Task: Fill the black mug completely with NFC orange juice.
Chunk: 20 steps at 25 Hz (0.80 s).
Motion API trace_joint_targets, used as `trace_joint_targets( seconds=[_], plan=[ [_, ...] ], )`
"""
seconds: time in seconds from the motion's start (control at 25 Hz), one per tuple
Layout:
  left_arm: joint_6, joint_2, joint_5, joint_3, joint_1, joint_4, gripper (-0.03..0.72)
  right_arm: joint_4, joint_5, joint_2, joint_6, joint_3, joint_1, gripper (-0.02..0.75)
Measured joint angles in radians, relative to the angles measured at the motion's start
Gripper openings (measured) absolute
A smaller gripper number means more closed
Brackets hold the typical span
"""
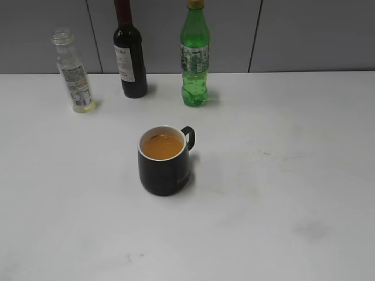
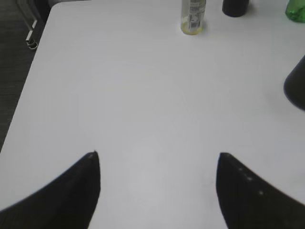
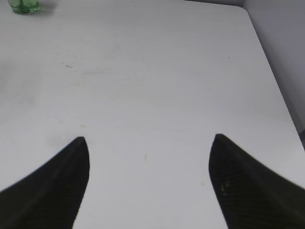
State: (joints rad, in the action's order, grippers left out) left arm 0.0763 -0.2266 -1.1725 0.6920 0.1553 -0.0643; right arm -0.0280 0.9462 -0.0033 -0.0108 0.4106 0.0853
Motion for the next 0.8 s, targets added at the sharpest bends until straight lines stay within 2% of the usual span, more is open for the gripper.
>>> trace_joint_targets(
  seconds=[0.32,0.8],
  plan=[
    [0.000,0.132,0.060,-0.197,0.000,0.000,0.581,0.001,0.000,0.000,0.000,0.000,0.000,0.593],
    [0.000,0.134,0.092,-0.207,0.000,-0.002,0.578,0.001,0.000,0.000,0.000,0.000,0.000,0.593]
  ],
)
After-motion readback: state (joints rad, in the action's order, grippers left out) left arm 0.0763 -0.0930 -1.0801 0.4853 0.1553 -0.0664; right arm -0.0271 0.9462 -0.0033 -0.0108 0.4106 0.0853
